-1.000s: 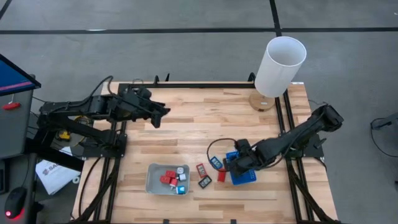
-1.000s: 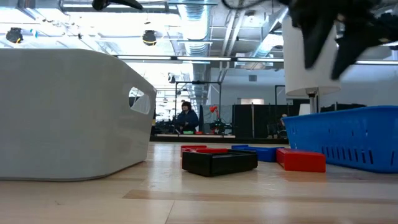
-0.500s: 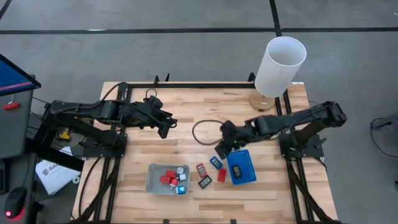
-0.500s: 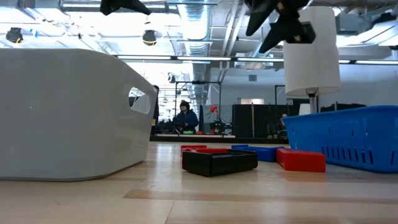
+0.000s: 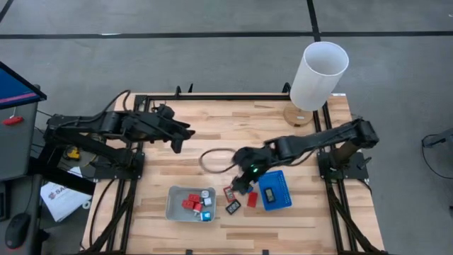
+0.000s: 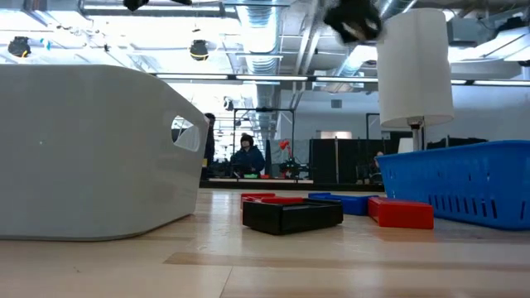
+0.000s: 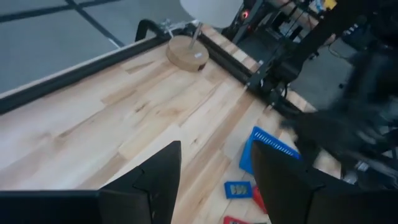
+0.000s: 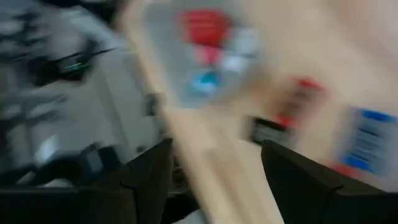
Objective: Pick & Place Office items
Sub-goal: Put the blue digital timer into the blue bin
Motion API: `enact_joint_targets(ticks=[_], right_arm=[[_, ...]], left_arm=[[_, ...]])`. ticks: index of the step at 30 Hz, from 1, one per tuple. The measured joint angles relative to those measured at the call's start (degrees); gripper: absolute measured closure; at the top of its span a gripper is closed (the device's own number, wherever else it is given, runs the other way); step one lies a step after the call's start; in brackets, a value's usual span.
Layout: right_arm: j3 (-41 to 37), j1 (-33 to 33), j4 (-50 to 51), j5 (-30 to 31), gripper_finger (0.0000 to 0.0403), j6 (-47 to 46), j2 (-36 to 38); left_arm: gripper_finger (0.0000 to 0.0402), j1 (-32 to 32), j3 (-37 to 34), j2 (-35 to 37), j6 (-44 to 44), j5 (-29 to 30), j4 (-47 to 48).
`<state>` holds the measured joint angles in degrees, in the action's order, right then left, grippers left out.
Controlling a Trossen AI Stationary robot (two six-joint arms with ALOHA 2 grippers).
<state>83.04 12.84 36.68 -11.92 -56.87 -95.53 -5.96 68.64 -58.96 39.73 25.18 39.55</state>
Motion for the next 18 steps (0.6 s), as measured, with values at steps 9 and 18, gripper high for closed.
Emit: enact_joint_targets(ticks=[9,18], right_arm=[[29.97,1.97,27.47,0.99,0.0167,11.43,-13.22],[37.58,3.8,46.44,21.18,0.0167,14.92,-25.14]], left_arm=[[0.0215,0.27,-0.09,6.66,-5.32,1.84,1.86],[0.0215,0.52,-1.44,21.93,-13.99,-7.49,1.87]])
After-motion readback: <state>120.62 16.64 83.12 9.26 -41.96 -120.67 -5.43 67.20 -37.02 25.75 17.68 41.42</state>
